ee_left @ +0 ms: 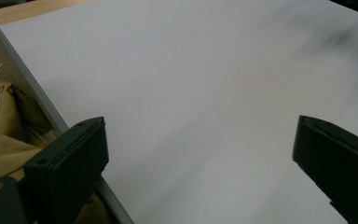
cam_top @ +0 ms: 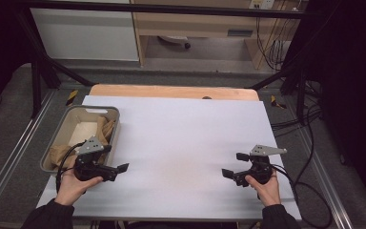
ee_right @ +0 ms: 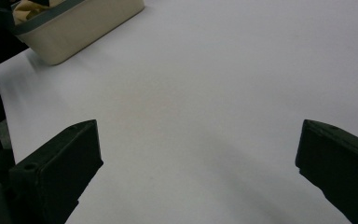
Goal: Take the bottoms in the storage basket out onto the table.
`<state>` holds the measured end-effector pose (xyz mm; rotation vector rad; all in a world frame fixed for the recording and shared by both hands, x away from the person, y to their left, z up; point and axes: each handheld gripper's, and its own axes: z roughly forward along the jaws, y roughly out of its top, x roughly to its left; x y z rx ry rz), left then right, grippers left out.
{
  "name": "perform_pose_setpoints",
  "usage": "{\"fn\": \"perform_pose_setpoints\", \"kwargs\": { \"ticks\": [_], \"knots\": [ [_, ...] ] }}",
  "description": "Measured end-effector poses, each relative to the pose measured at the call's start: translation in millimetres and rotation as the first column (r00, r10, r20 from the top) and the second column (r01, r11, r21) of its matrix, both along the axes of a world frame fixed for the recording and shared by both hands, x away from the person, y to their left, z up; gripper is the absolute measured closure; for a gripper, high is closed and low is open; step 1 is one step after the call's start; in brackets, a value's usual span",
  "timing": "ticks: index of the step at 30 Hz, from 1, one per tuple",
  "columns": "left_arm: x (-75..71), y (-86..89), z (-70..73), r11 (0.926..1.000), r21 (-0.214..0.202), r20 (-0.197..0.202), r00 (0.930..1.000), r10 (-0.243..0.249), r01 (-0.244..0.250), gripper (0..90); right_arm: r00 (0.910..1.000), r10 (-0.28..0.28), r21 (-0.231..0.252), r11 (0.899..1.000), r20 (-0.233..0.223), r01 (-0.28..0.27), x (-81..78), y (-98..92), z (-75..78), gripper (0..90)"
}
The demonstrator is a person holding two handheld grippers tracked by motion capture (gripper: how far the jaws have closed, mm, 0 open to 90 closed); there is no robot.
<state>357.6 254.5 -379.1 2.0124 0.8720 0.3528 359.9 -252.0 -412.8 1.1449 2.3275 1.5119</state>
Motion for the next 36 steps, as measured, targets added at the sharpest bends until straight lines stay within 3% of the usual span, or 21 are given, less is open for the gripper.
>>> {"fn": "perform_pose_setpoints", "kwargs": {
  "ticks": [16, 36],
  "knots": [
    [1.4, 7.5, 4.4, 0.9998, 0.007, -0.008, 0.9998, 0.019, -0.019, 3.1, 1.0, -0.001, -0.008, 1.0, -0.002, 0.001, 0.6, 0.6, -0.8, 0.6],
    [3.4, 25.9, 12.4, 0.9963, 0.033, -0.025, 0.9965, 0.08, -0.079, 3.1, 1.0, -0.001, -0.013, 1.0, -0.006, 0.001, 0.8, 0.5, -1.1, 0.6]
  ]
}}
